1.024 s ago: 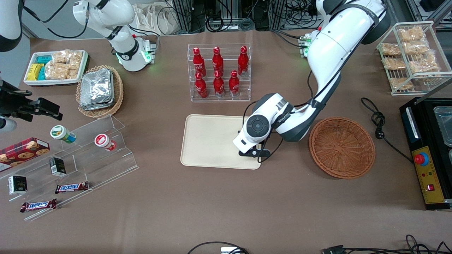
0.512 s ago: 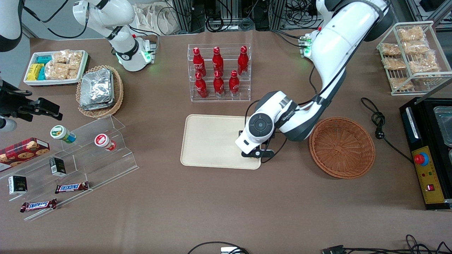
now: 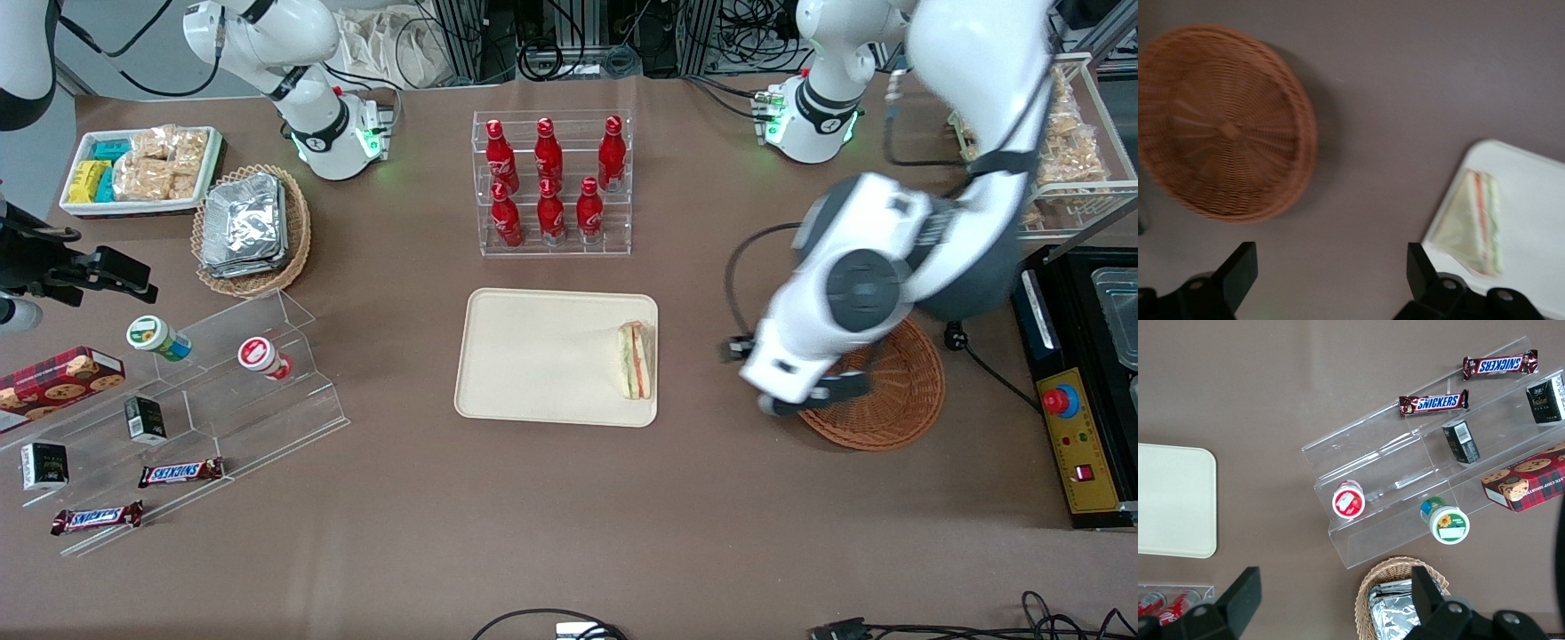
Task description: Place sandwich from basket to tray
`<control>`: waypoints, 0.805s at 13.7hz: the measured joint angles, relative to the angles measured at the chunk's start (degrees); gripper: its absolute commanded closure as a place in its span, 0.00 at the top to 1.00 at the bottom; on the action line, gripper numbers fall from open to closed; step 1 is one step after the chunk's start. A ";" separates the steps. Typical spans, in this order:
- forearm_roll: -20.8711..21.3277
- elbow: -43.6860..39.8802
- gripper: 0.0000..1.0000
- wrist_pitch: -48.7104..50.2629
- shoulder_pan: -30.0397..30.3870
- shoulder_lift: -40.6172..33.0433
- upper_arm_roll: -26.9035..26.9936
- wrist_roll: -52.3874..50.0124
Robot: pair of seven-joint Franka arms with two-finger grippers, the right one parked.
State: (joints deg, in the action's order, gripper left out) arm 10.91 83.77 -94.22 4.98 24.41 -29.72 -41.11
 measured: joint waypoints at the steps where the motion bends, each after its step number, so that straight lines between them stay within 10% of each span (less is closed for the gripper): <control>1: -0.51 2.10 0.99 -0.51 2.58 -2.13 0.00 2.16; 11: -8.83 14.64 1.00 -0.65 0.85 -19.58 25.22 36.21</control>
